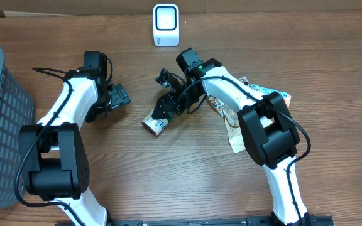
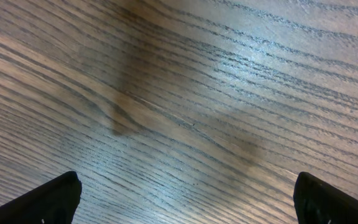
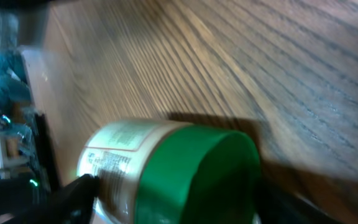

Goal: Scan the item barcode

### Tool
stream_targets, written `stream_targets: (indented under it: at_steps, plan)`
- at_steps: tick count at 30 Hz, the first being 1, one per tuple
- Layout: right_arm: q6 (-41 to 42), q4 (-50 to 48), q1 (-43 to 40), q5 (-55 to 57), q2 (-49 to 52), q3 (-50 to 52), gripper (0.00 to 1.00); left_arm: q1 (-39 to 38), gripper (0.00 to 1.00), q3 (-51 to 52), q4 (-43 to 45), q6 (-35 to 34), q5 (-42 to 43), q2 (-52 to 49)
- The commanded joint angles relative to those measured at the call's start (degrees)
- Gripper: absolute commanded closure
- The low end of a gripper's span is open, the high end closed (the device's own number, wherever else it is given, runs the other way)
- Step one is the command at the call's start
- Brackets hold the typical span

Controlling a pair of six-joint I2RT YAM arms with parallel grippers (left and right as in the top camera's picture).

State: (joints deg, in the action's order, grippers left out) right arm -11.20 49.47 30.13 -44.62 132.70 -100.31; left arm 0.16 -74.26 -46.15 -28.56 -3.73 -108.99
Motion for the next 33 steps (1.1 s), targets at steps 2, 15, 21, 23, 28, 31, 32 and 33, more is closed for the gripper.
stream_targets:
  at_steps: [2,15,21,23,28,31,32,33]
  plan:
    - [6.80,-0.81,0.20,2.93,0.11,2.49,0.36,0.20,0.00,0.28,0.13,-0.20,-0.74,-0.42]
    - [19.08,0.79,0.33,3.61,0.09,2.49,0.78,0.20,0.00,0.28,0.13,-0.20,-0.74,-0.42]
    - [20.63,1.68,0.13,4.96,0.09,2.43,0.96,0.20,0.00,0.28,0.15,-0.20,-0.74,-0.42]
    - [20.61,1.95,-0.20,4.96,0.07,2.32,0.96,0.20,0.00,0.28,0.15,-0.22,-0.76,-0.42]
    - [20.61,2.93,-1.51,4.92,-0.96,2.21,0.96,0.20,0.00,0.28,0.13,-0.20,-0.74,-0.42]
    - [20.41,3.52,-2.38,4.94,-2.47,2.21,0.96,0.20,0.00,0.31,0.15,-0.20,-0.74,-0.42]
    - [20.37,3.63,-2.60,4.94,-3.15,2.21,0.96,0.20,0.00,0.28,0.15,-0.20,-0.74,-0.42]
    - [20.35,3.76,-2.75,5.09,-3.67,2.21,0.96,0.20,0.00,0.28,0.13,-0.20,-0.74,-0.42]
